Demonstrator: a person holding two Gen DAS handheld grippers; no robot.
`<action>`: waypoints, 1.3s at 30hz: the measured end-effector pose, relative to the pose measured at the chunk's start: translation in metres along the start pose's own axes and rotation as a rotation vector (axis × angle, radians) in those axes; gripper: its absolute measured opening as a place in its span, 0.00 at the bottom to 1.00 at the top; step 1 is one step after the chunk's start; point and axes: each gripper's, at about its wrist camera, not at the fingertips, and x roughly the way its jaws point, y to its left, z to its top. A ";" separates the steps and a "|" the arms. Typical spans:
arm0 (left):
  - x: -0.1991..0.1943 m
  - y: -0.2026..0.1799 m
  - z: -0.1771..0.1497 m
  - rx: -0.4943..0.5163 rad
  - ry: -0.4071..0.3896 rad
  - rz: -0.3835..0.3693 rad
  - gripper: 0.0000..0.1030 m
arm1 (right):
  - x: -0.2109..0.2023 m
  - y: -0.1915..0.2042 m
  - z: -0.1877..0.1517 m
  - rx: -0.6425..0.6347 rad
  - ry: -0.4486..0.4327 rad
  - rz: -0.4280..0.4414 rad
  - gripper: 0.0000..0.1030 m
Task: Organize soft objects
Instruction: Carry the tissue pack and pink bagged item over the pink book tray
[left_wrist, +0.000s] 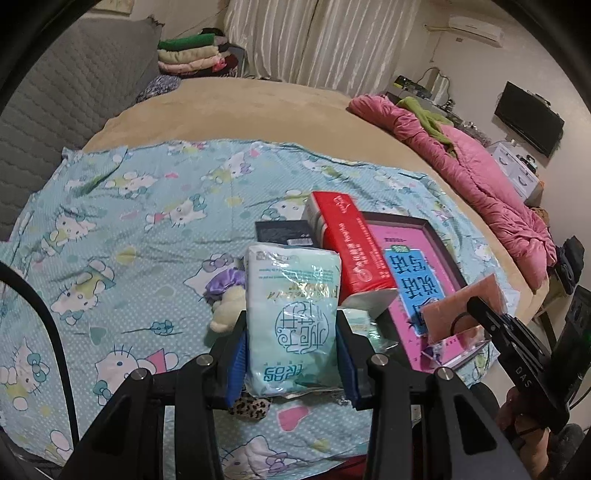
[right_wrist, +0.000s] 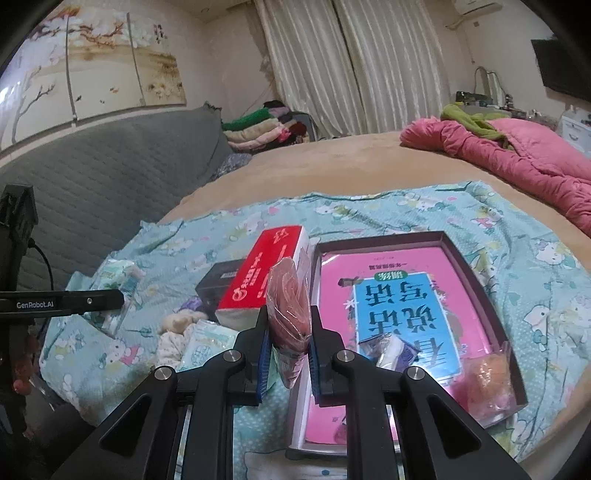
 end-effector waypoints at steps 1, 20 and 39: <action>-0.001 -0.003 0.001 0.005 -0.003 -0.003 0.41 | -0.002 -0.002 0.001 0.001 -0.006 -0.003 0.17; 0.008 -0.089 -0.001 0.168 0.015 -0.087 0.41 | -0.032 -0.057 0.014 0.145 -0.094 -0.074 0.17; 0.066 -0.165 -0.009 0.312 0.119 -0.088 0.41 | -0.043 -0.106 0.010 0.266 -0.128 -0.133 0.17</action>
